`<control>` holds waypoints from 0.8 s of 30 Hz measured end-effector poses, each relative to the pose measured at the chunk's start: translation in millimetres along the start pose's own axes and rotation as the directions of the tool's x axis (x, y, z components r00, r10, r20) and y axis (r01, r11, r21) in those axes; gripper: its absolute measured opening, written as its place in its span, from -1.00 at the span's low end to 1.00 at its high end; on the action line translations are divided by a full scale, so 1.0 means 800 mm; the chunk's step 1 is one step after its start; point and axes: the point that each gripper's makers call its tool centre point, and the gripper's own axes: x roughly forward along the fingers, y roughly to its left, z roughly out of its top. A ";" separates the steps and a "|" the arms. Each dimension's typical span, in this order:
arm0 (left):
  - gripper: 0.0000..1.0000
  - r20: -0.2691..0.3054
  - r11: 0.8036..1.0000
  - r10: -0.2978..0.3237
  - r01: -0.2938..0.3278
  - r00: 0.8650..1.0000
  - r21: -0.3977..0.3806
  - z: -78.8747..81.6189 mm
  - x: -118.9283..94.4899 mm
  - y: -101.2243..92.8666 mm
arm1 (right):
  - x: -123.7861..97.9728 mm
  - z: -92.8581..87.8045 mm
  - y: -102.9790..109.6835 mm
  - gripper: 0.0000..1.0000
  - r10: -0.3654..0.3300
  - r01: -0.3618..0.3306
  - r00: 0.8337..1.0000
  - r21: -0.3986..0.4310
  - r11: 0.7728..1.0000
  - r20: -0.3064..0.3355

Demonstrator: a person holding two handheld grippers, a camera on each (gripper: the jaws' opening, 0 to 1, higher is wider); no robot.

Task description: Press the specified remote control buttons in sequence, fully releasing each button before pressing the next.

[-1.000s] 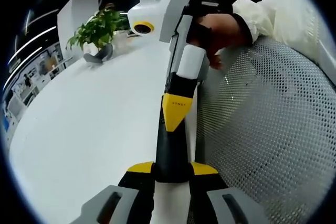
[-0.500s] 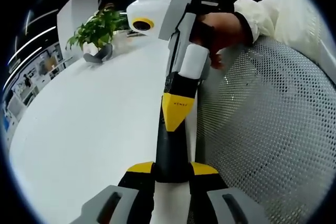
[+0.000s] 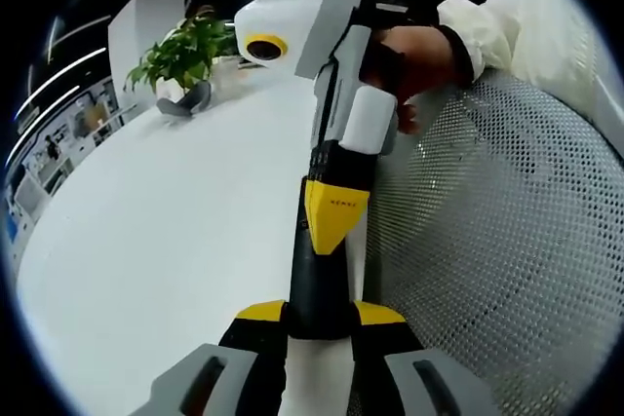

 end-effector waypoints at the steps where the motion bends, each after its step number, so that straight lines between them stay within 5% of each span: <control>1: -0.51 0.000 1.000 0.000 0.000 1.000 0.000 0.000 0.000 0.000 | 0.000 0.000 0.000 -1.00 0.000 0.000 1.000 0.002 1.000 0.000; 13: -0.52 0.001 1.000 0.000 0.000 1.000 -0.003 0.001 0.000 -0.001 | 0.002 0.002 -0.004 -1.00 -0.005 0.004 1.000 0.017 1.000 0.009; 24: -0.50 0.005 0.999 0.025 -0.025 1.000 -0.025 0.003 0.004 0.002 | 0.003 0.002 -0.002 -1.00 -0.028 0.029 1.000 -0.083 0.996 0.010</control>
